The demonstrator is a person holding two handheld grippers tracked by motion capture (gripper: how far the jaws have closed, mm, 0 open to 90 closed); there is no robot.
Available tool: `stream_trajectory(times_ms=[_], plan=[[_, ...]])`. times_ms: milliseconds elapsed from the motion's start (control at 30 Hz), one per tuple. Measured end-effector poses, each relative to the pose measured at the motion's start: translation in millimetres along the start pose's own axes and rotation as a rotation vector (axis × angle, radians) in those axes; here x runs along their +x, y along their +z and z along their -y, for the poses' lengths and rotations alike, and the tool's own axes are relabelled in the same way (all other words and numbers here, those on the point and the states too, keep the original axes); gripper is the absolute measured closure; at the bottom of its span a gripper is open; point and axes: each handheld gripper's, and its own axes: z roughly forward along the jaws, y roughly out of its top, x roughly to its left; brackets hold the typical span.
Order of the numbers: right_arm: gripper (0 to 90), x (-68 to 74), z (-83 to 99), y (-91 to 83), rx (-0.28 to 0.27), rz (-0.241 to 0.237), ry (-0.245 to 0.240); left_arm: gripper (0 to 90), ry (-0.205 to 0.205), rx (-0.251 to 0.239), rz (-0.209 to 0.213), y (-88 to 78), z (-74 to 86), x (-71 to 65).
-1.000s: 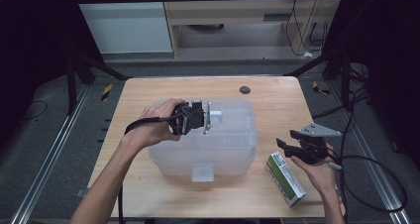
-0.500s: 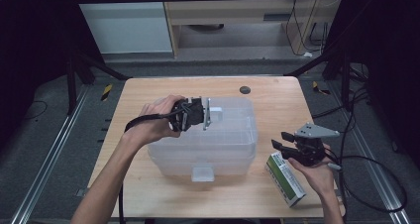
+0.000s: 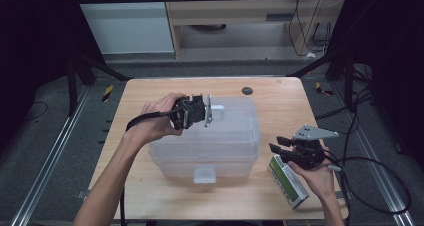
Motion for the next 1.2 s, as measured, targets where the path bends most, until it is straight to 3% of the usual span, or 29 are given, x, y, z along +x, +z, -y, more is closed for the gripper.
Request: stream_trajectory(times_ms=[367,1200], plan=[[69.1,2.2,0.5,1.0,0.013,-0.027,0.007,73.5,-0.027,-0.01,-0.002,1.4,1.0,5.9],[87.7,16.1,1.4,12.1,0.069,-0.107,-0.038,72.8,-0.064,-0.018,-0.003,4.4,3.0,17.1]])
